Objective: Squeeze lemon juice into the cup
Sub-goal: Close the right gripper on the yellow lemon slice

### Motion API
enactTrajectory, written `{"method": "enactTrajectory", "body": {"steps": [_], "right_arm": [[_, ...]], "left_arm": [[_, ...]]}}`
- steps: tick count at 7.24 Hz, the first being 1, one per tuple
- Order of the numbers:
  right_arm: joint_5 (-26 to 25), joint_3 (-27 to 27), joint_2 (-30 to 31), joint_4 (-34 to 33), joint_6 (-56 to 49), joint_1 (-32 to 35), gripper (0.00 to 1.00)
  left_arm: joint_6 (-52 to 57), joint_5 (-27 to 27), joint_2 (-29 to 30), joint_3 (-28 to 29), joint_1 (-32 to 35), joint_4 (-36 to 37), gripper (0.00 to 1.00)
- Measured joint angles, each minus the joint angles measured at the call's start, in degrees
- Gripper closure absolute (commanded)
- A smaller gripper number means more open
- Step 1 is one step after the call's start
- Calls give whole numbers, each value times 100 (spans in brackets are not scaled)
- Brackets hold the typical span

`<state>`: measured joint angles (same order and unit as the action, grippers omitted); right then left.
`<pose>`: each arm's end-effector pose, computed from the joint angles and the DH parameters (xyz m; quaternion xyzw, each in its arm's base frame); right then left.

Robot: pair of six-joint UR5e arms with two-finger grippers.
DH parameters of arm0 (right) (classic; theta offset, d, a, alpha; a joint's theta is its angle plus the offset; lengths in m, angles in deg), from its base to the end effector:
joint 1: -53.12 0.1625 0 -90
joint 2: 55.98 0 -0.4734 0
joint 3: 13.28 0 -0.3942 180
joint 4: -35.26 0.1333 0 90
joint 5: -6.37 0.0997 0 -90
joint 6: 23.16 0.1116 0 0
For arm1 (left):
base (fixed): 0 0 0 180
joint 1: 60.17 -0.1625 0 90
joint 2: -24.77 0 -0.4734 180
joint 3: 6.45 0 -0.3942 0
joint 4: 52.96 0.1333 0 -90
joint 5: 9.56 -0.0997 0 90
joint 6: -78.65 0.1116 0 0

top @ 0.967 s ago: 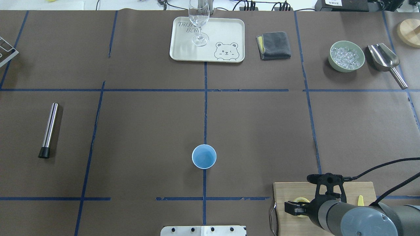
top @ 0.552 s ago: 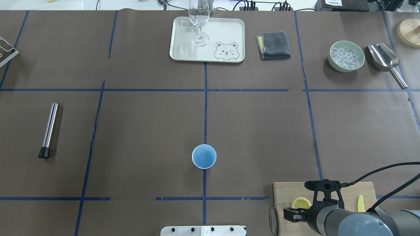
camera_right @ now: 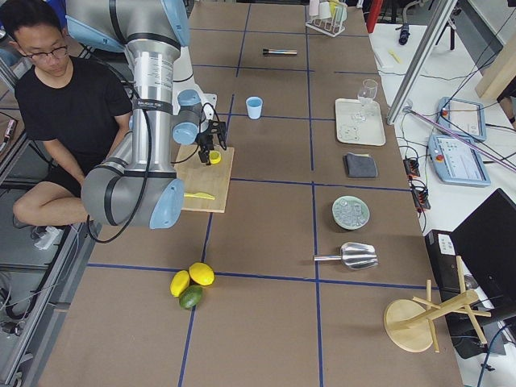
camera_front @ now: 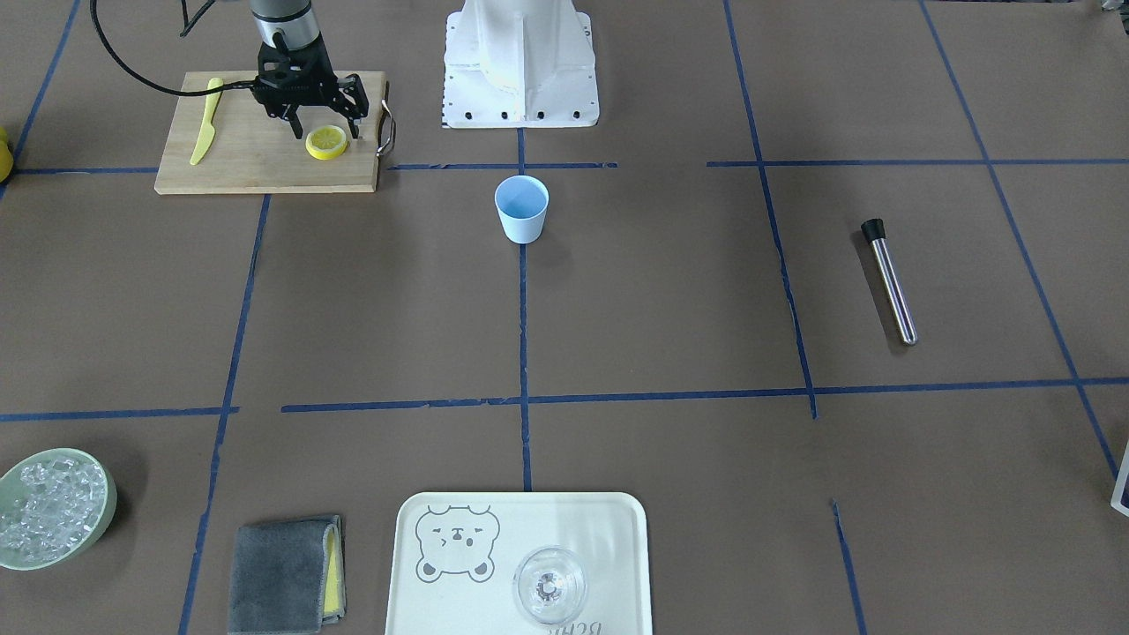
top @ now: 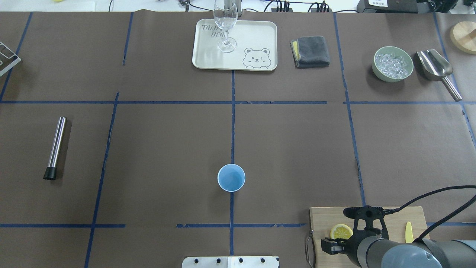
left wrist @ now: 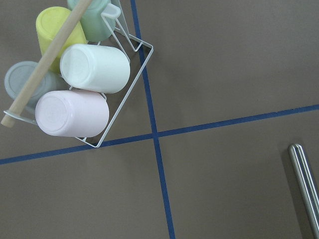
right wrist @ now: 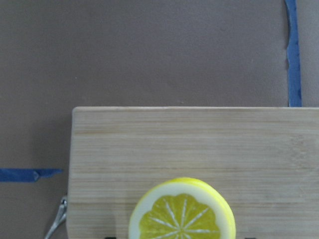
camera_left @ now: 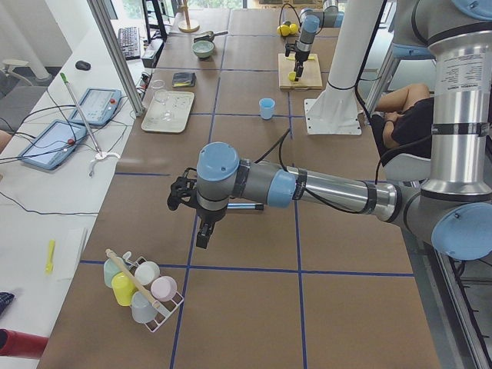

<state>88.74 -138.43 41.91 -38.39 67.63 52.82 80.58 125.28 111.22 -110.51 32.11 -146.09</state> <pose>-0.4347 -0.1458 0.4622 0.0582 -0.3712 0.0287 0.9263 -0.0734 -0.4713 0.6165 0.1236 0.3744 0.0425 0.9180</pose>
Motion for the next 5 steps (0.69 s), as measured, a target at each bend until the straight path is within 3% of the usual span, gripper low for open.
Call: {"method": "enactTrajectory", "body": {"steps": [3,5], "right_arm": [[5,-11,-5,-6,-6,23,28],[7,-22,1,-12,-14,44,39]], "left_arm": [[0,4,1,13,0,-3,0],[0,7,3,11,0,-3,0]]}}
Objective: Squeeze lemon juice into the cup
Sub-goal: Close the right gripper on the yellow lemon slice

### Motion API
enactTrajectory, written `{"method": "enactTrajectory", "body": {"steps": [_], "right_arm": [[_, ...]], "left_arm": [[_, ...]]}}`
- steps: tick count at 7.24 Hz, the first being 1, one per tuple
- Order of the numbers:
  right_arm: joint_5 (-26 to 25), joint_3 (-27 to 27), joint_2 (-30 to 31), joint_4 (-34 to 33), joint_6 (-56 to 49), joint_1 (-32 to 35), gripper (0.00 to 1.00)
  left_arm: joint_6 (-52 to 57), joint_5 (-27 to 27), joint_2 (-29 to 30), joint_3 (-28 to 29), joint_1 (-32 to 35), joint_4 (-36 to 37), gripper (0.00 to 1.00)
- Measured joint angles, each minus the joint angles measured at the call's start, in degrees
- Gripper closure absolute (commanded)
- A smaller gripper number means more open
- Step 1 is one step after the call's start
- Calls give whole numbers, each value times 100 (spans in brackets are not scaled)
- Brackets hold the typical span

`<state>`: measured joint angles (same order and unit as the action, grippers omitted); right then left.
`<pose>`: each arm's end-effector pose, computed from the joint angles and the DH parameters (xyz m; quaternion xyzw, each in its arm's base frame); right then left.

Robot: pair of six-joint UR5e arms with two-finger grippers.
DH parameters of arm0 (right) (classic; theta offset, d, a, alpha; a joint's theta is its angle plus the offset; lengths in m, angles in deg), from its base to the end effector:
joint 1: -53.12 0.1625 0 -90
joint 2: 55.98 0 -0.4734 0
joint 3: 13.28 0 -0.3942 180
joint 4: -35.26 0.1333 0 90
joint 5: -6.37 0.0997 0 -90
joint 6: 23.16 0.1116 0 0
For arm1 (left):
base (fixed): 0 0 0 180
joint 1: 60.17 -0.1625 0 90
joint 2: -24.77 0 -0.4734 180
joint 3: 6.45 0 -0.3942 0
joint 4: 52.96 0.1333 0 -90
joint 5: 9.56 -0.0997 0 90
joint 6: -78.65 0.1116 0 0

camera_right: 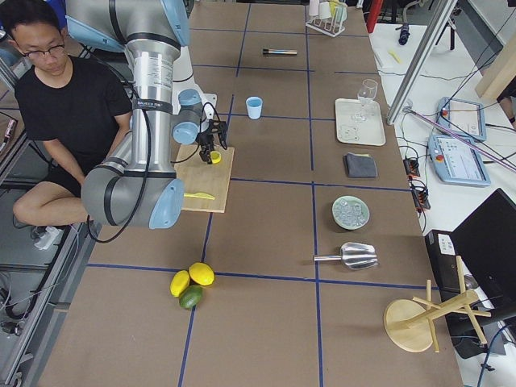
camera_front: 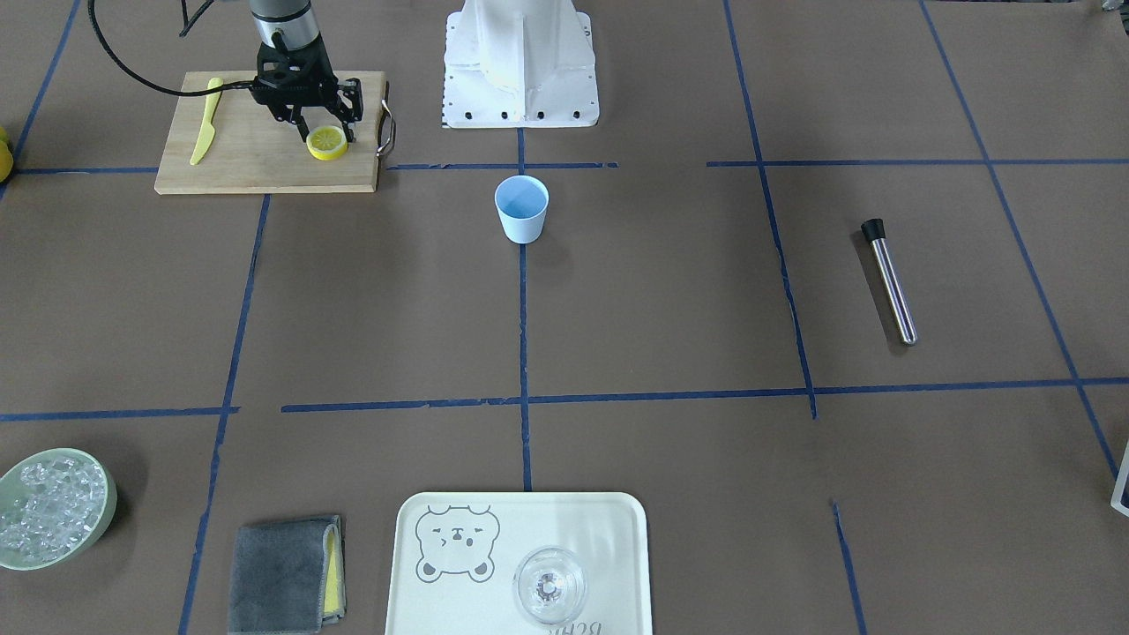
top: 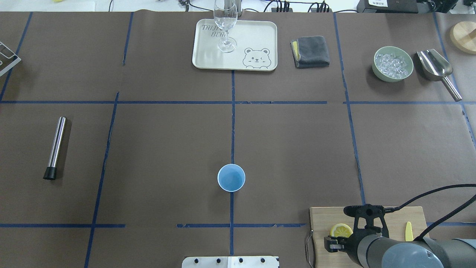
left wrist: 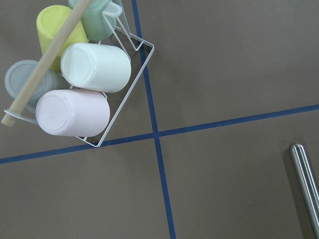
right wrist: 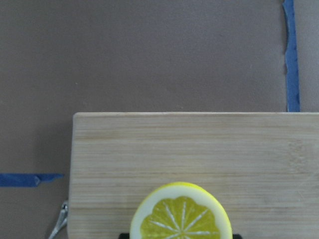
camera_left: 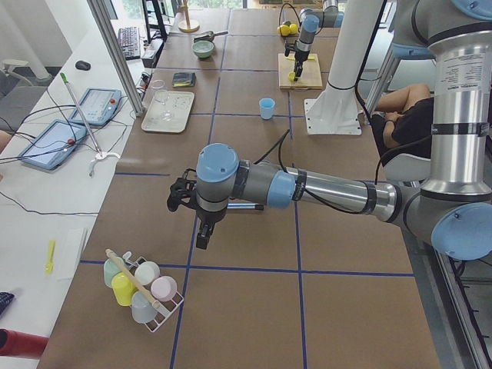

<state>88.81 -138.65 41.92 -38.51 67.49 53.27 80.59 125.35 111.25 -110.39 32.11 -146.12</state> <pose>-0.4328 -0.1491 0.4607 0.0596 -0.3716 0.0310 0.9259 -0.0733 -0.4716 0.6171 0.1232 0.3750 0.0424 0.9178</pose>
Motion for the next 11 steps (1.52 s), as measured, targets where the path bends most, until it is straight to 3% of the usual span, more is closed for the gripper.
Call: {"method": "enactTrajectory", "body": {"steps": [2,11], "right_arm": [[0,-16,3,-2,-3,15,44],[25,-272,65,-13,-4,109,42]], "left_arm": [[0,0,0,-14,0,0,0],[0,-1,26,-38,0,0,0]]}}
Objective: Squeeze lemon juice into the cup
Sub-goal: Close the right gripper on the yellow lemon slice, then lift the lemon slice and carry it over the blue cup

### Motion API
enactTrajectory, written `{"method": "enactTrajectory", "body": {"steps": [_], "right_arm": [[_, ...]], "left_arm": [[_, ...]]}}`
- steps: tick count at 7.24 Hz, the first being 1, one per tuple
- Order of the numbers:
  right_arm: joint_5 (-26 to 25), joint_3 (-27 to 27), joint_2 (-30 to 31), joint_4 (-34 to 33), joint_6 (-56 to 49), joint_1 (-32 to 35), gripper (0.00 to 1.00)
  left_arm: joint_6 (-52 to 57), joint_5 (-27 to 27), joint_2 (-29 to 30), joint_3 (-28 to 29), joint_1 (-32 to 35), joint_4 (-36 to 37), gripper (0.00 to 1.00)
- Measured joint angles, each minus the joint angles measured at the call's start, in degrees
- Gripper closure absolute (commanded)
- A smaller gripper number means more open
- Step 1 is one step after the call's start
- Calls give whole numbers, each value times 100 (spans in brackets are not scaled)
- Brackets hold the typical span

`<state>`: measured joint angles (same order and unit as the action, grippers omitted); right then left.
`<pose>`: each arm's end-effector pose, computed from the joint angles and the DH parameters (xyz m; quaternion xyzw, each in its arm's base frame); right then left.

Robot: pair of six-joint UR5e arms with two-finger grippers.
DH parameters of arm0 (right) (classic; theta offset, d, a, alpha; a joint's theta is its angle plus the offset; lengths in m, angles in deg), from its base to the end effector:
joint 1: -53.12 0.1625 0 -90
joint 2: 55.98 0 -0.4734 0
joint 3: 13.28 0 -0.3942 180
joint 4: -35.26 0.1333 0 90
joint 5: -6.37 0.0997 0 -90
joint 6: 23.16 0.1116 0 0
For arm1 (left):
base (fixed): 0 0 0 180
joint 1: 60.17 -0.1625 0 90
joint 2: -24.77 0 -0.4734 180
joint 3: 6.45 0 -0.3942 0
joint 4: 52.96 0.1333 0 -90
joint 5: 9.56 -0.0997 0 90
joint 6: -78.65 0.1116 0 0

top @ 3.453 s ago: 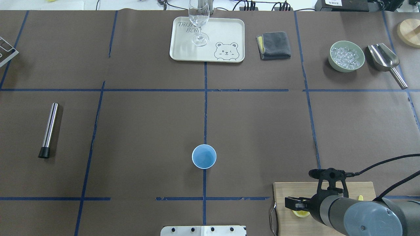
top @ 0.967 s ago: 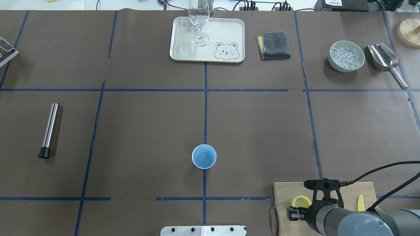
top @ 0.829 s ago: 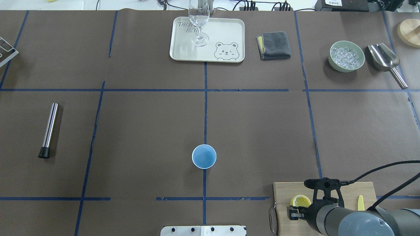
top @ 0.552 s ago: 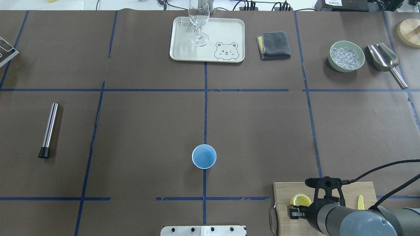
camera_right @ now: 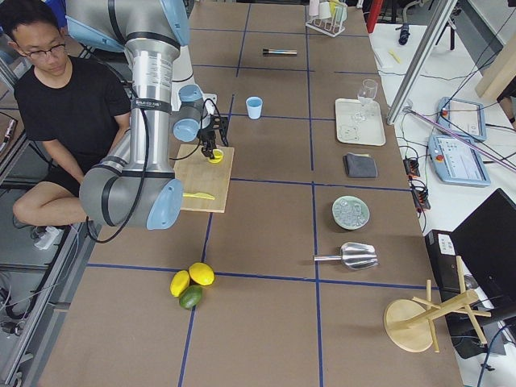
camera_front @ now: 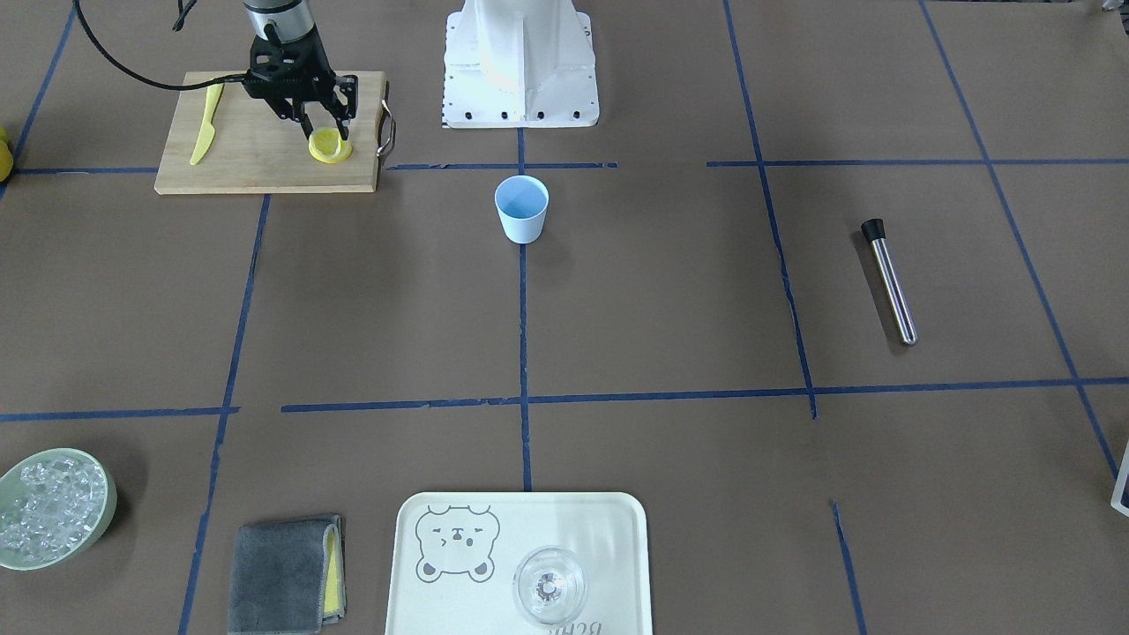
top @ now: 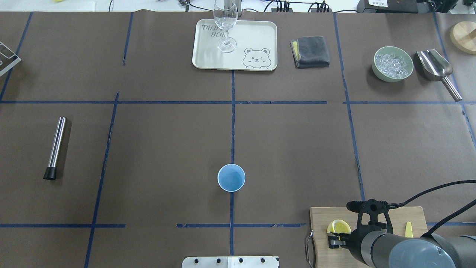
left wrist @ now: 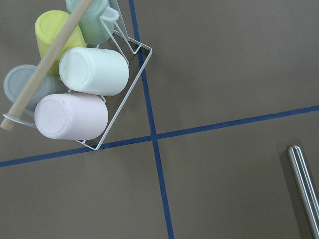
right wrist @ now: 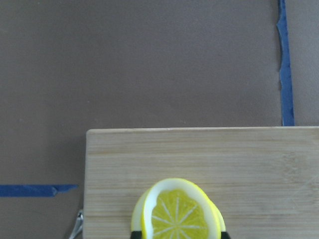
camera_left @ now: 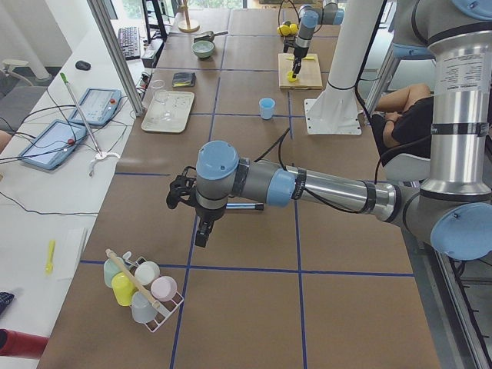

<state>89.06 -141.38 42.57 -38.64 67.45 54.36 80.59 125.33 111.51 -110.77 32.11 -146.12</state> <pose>-0.4181 -0.1566 0.4423 0.0609 -0.3868 0.0396 0.9193 -0.0734 -0.4735 0.6117 0.1283 0.3744 0.0445 0.9173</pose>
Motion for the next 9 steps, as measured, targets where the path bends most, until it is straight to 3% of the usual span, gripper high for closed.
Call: {"method": "enactTrajectory", "body": {"steps": [5,9], "right_arm": [[153,-253,-2,-29,-16,261,42],[823,-517,-123,-57,-57,1037,42]], "left_arm": [[-16,-7,32,18,0,0,0],[-18,-4,66,35,-1,0,0]]}}
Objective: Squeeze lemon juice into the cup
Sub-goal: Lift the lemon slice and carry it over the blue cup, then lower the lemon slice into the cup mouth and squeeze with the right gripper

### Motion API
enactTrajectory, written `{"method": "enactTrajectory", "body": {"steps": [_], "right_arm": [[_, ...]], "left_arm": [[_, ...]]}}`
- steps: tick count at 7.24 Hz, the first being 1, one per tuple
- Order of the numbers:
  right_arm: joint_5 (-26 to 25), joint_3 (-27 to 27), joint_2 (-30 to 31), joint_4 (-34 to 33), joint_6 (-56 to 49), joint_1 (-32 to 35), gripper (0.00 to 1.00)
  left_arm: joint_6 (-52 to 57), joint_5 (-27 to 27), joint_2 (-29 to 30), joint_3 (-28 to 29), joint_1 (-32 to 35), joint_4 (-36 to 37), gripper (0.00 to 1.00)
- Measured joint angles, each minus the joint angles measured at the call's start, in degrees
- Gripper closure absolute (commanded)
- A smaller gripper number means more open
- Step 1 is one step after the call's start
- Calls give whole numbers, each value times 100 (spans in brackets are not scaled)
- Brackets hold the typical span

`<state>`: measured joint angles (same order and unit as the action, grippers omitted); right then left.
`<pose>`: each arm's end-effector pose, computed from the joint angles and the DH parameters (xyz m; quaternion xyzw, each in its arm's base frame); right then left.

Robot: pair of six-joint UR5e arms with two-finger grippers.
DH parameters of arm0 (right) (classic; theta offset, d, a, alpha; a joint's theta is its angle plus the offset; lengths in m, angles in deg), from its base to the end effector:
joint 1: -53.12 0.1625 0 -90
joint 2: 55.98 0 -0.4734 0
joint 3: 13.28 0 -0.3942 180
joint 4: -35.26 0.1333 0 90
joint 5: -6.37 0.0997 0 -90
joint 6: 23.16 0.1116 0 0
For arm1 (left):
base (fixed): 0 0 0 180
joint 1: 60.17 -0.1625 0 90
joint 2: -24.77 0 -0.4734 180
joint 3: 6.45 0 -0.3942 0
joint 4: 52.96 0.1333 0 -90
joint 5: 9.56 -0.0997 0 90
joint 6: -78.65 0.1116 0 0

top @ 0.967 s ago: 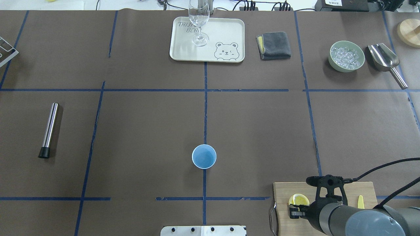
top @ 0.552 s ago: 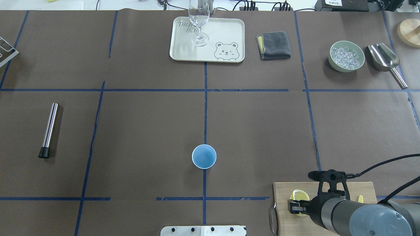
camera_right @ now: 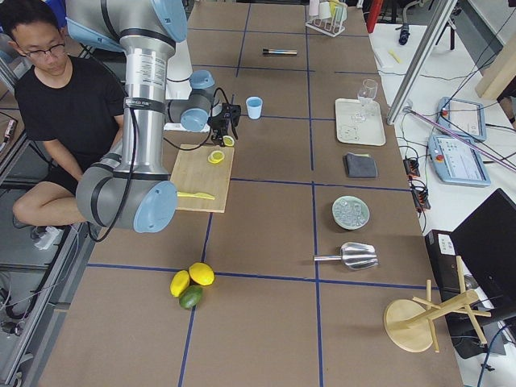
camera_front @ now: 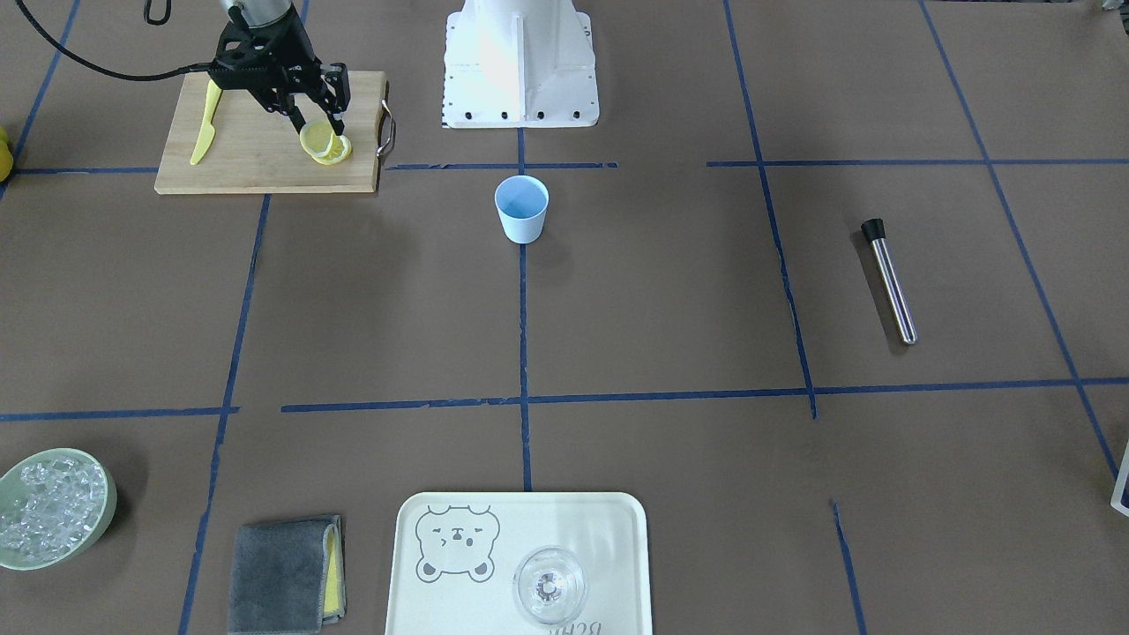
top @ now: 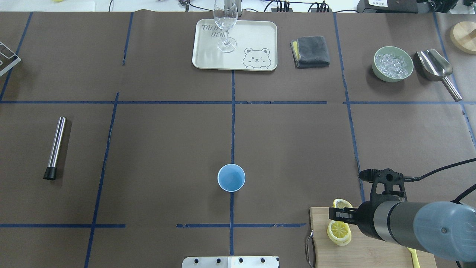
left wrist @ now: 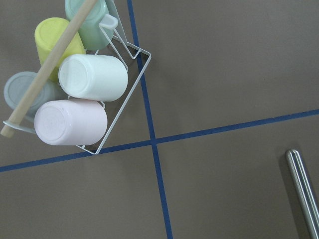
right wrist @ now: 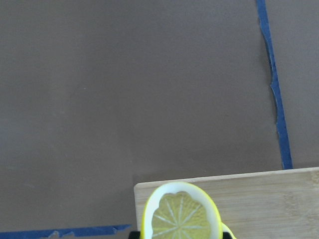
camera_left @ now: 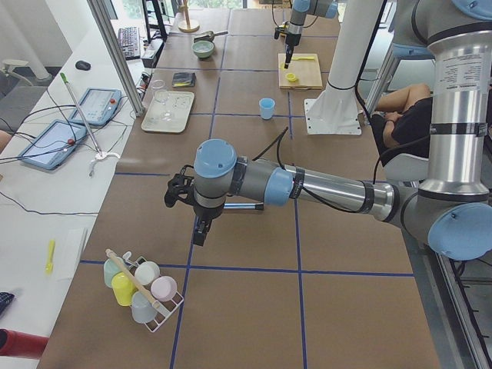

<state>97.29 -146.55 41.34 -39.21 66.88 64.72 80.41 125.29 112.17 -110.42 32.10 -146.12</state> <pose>-0.3734 -0.2109 0.3921 0.0365 -0.4328 0.0879 0.8965 -0.0736 -0.4788 0.6093 0.1301 0.3741 0.0442 0.9172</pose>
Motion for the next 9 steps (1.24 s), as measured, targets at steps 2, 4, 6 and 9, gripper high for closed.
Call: {"method": "enactTrajectory", "body": {"steps": [2,4,6,9], "right_arm": [[162,98,-763,-440,-26,215,42],[226,629,-2556,-1718,-186,466,42],[208,1495,-3891,-2275,-243,556,42],[190,2297,-4631,-2362,-251,569,42]], "left_arm": [[-2,5,41,42,-6,0,0],[-8,6,58,72,-10,0,0],[1,8,71,164,-15,-4,0],[17,14,121,378,-16,-79,0]]}}
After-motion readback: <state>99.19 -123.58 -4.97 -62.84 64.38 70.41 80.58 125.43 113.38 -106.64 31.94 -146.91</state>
